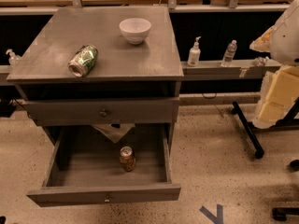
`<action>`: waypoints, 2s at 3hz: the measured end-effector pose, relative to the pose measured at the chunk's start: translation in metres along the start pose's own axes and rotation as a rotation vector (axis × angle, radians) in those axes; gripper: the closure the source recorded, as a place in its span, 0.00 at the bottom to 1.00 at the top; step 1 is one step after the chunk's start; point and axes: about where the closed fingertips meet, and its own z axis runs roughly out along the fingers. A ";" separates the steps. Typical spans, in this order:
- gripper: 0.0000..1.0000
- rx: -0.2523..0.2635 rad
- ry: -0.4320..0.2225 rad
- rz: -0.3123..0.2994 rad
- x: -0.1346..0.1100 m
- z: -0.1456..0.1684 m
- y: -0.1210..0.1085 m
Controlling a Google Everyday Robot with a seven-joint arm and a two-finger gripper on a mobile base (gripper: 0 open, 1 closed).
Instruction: Pick orange can from middle drawer and place on counter
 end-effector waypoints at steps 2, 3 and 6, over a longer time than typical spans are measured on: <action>0.00 -0.016 -0.257 -0.006 -0.039 0.052 -0.020; 0.00 -0.136 -0.591 -0.110 -0.149 0.144 -0.007; 0.00 -0.203 -0.635 -0.066 -0.155 0.231 -0.014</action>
Offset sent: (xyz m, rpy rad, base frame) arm 0.1398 0.1031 -0.0720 0.9567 -0.2517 0.2424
